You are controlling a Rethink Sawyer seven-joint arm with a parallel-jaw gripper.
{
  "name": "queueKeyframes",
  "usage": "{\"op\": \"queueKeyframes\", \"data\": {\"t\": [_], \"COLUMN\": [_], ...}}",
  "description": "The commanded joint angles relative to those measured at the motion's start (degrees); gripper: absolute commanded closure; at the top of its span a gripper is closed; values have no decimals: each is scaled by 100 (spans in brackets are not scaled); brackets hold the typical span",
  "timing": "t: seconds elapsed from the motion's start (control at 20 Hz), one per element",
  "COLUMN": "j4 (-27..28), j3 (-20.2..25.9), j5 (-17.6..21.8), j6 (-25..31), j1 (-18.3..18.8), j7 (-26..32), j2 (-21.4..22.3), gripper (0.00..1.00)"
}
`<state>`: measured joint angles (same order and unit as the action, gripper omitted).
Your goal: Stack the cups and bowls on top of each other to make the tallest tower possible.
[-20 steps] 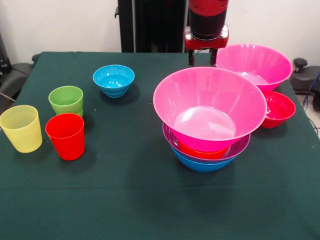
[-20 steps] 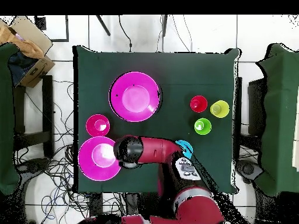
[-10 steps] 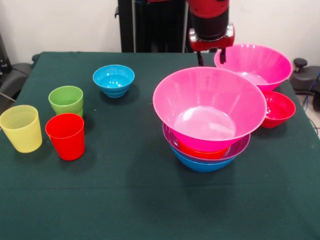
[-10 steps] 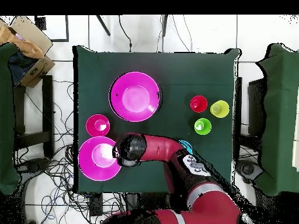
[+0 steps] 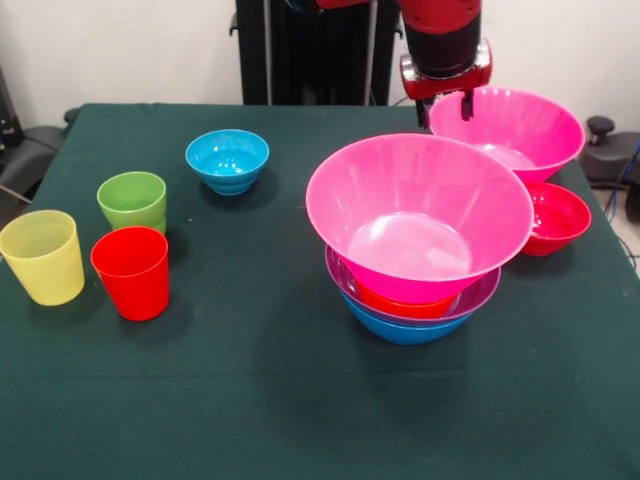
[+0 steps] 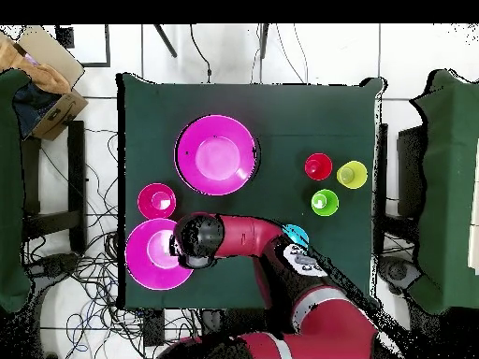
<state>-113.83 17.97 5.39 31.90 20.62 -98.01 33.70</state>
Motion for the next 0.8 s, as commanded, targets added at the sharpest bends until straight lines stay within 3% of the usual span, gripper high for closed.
{"op": "queueKeyframes", "data": {"t": [0.05, 0.15, 0.35, 0.8], "j4": [273, 523, 737, 847], "j3": [86, -169, -662, -1428], "j5": [295, 546, 1148, 1490], "j6": [-30, -65, -993, -1614], "j1": [-262, -430, -761, -1443], "j7": [-260, -218, -413, -917], "j2": [-629, -810, -984, -629], "gripper": [0, 0, 0, 0]}}
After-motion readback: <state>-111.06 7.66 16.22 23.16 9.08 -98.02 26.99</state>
